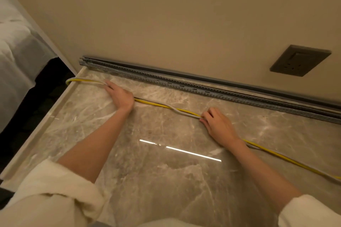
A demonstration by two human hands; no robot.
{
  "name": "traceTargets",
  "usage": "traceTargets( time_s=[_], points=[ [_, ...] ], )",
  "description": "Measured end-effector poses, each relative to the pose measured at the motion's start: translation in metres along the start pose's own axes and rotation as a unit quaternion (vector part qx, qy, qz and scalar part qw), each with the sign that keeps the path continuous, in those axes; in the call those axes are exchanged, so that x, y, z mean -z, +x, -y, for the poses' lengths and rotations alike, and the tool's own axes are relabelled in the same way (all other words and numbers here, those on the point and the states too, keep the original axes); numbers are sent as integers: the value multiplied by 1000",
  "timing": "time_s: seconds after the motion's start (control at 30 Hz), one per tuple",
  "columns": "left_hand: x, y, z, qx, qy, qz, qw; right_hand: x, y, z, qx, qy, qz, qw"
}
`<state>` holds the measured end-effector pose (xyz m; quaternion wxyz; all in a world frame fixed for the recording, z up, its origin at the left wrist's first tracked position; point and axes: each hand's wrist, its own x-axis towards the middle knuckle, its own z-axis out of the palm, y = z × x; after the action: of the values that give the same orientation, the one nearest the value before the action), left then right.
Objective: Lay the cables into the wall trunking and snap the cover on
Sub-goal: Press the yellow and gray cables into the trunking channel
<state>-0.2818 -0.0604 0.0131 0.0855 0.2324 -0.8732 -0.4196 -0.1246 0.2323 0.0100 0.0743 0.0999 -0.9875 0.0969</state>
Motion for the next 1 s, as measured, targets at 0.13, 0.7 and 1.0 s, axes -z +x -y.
traceTargets(
  time_s=[0.13,0.7,1.0],
  points=[
    [-9,18,-11,-33,30,33,998,-4,16,-11,2,-15,6,1000],
    [-58,-96,-34,-440,209,184,854,7,-13,-50,-81,-25,-39,996],
    [-102,-173,-79,-571,213,274,744,42,-115,-109,-182,-42,-34,982]
  ],
)
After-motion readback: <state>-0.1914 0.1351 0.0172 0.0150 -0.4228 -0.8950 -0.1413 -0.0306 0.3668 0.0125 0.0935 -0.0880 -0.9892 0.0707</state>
